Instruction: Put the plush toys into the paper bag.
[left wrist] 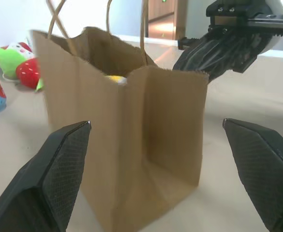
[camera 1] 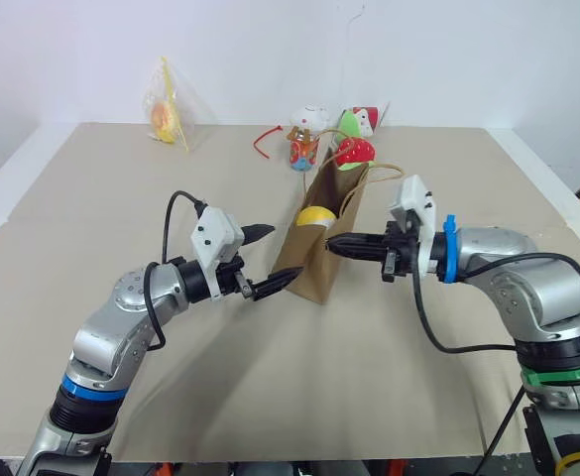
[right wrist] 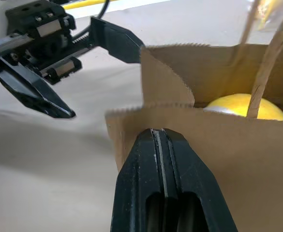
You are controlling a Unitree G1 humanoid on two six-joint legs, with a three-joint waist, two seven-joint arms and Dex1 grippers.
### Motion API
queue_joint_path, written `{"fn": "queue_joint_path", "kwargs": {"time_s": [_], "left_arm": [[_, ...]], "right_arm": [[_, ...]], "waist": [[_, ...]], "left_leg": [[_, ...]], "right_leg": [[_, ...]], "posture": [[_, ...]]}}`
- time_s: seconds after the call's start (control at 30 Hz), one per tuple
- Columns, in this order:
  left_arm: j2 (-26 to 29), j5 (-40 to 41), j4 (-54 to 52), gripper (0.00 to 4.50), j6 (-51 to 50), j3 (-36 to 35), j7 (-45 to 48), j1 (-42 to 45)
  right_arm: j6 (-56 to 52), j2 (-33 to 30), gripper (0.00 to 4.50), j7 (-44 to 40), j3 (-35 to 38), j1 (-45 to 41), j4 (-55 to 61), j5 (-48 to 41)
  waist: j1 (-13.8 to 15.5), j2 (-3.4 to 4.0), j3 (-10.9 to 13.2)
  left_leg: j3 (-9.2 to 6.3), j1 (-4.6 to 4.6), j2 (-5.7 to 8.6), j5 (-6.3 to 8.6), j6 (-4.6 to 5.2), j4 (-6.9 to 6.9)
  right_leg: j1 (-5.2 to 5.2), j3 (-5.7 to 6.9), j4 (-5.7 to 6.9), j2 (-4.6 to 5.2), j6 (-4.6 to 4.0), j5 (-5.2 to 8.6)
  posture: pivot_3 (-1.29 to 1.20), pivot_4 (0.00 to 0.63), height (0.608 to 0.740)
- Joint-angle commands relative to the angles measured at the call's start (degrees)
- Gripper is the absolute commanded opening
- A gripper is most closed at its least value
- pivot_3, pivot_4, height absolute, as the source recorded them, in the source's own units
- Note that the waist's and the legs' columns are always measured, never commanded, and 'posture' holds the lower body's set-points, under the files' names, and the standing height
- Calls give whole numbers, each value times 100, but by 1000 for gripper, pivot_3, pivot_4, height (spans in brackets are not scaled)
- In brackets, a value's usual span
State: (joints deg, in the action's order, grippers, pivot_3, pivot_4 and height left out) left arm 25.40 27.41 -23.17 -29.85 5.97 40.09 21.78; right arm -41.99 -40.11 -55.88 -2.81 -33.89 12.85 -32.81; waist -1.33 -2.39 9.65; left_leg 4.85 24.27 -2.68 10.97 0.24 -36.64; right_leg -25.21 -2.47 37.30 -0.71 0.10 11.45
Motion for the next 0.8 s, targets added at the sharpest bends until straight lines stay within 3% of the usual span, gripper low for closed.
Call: {"fn": "queue_joint_path", "kwargs": {"time_s": [0.03,0.8], "left_arm": [[-58,-46,-172,4500,92,-18,-92,30],[-753,-180,188,4500,-56,71,-660,397]], "right_arm": [[62,90,87,63,-74,-62,127,68],[361,391,87,86,-350,-346,-116,646]], "waist": [[0,0,0],[-1,0,0]], "left_leg": [[0,0,0,0,0,0],[0,-1,1,0,0,-1]], "right_leg": [[0,0,0,0,0,0],[1,0,0,0,1,-2]], "posture": [[0,150,740],[0,150,740]]}}
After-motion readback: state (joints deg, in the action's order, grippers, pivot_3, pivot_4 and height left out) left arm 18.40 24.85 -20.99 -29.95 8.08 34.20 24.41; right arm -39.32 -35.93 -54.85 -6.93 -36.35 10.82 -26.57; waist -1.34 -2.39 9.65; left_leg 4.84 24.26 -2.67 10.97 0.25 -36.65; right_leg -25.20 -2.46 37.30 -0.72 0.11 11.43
